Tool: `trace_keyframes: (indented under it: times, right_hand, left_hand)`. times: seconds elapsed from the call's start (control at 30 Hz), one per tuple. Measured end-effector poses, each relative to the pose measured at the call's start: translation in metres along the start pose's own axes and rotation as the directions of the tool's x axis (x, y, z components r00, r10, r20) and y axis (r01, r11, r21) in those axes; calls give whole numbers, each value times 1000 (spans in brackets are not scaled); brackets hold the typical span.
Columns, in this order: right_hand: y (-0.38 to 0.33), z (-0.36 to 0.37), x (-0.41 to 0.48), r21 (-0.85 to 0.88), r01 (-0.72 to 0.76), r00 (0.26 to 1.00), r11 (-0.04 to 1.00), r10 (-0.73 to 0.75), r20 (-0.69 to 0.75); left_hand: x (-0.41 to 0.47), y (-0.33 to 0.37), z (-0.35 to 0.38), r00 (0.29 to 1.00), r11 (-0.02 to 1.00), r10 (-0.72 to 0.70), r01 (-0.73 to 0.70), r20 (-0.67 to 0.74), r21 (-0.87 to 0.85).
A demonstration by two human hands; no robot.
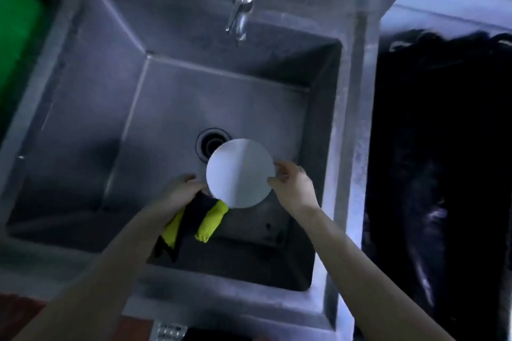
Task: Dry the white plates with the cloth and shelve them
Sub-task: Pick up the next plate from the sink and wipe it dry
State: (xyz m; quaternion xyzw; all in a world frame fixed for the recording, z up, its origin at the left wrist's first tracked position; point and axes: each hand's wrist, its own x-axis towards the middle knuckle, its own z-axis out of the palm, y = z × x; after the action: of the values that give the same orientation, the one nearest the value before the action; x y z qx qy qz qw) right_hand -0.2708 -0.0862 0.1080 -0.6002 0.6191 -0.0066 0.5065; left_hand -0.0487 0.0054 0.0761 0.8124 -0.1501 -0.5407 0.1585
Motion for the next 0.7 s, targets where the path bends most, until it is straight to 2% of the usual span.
trace_keyframes:
  times: [0.13,0.27,0.4,0.5,0.6,0.7]
  right_hand:
    - [22,46,53,-7,-216,975,976,216,52]
    - [47,69,88,72,-362,932,929,361,29]
    - [65,82,109,111,-478,877,871,481,1]
    - [75,93,116,181,-517,853,836,520,33]
    - [81,97,119,227,-520,844,823,537,-13]
    - [82,96,121,164,-491,857,856,508,-84]
  left_hand:
    - [52,-14,2,999,998,-5,2,35,68]
    - [95,-24,7,996,975,24,-41,82,218]
    - [120,-29,13,986,984,39,-65,161,163]
    - [130,-30,17,980,987,38,-67,196,146]
    - [133,-27,18,975,984,41,-77,218,162]
    - [137,-28,20,979,970,57,-101,196,219]
